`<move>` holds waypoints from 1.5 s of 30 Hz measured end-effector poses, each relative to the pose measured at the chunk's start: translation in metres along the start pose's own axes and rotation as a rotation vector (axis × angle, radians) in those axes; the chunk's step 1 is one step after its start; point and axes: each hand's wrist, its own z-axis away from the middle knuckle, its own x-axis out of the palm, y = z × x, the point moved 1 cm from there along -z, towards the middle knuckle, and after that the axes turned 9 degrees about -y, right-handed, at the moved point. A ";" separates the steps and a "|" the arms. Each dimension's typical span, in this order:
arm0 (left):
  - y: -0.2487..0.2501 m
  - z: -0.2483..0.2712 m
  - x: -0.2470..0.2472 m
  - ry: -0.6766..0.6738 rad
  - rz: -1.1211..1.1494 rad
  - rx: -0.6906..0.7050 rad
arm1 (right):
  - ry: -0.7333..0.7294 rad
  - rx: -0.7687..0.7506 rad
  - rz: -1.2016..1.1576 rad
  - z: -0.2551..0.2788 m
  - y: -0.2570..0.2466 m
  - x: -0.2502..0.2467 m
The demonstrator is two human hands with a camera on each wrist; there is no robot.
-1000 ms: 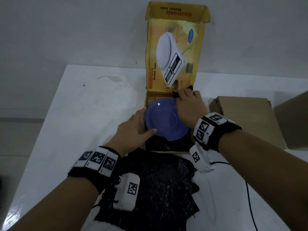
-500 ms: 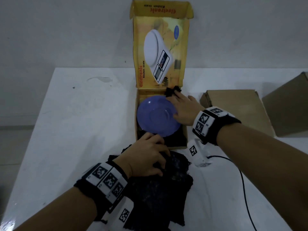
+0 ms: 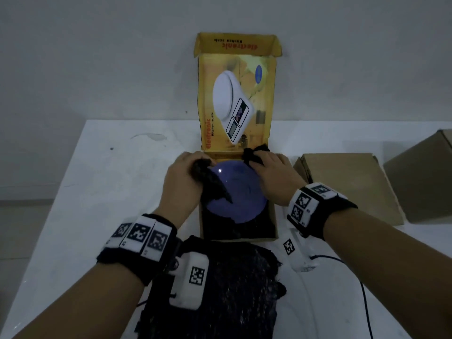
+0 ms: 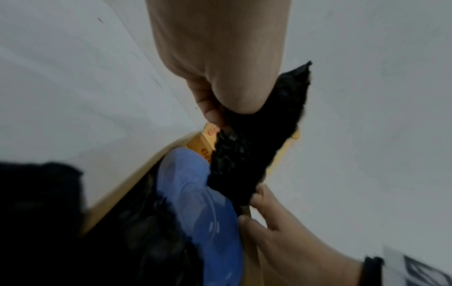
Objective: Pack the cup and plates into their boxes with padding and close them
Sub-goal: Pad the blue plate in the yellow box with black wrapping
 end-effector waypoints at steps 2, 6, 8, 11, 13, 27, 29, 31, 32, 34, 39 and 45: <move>-0.004 -0.014 -0.004 0.050 -0.103 -0.072 | -0.005 0.006 0.025 0.000 0.000 0.004; -0.011 -0.033 0.005 -0.005 -0.127 -0.257 | -0.038 0.013 0.029 -0.002 -0.001 0.006; -0.015 -0.037 0.014 -0.084 -0.182 -0.207 | -0.046 0.007 0.015 -0.002 -0.001 0.004; -0.024 -0.038 0.021 -0.119 -0.303 -0.140 | 0.006 0.003 -0.071 -0.001 0.000 0.001; -0.025 -0.037 0.022 -0.085 -0.372 -0.128 | 0.042 0.015 -0.118 0.002 0.001 0.001; -0.046 -0.034 0.032 -0.291 -0.882 0.212 | -0.150 -0.049 -0.146 0.025 0.017 0.004; -0.048 -0.039 0.035 -0.342 -0.845 0.197 | -0.219 -0.049 -0.081 0.031 0.019 0.008; -0.045 -0.043 0.036 -0.327 -0.758 0.136 | -0.203 -0.035 -0.007 0.031 0.018 0.011; -0.042 -0.045 0.035 -0.297 -0.759 0.126 | -0.187 -0.033 0.037 0.029 0.016 0.012; -0.035 -0.048 0.031 -0.236 -0.913 0.172 | -0.162 -0.031 0.119 0.027 0.011 0.012; -0.031 -0.056 0.025 -0.246 -1.143 0.091 | -0.197 -0.004 0.200 0.021 0.004 0.011; -0.028 -0.058 0.029 -0.297 -1.129 0.023 | -0.239 0.014 0.177 0.004 0.000 0.009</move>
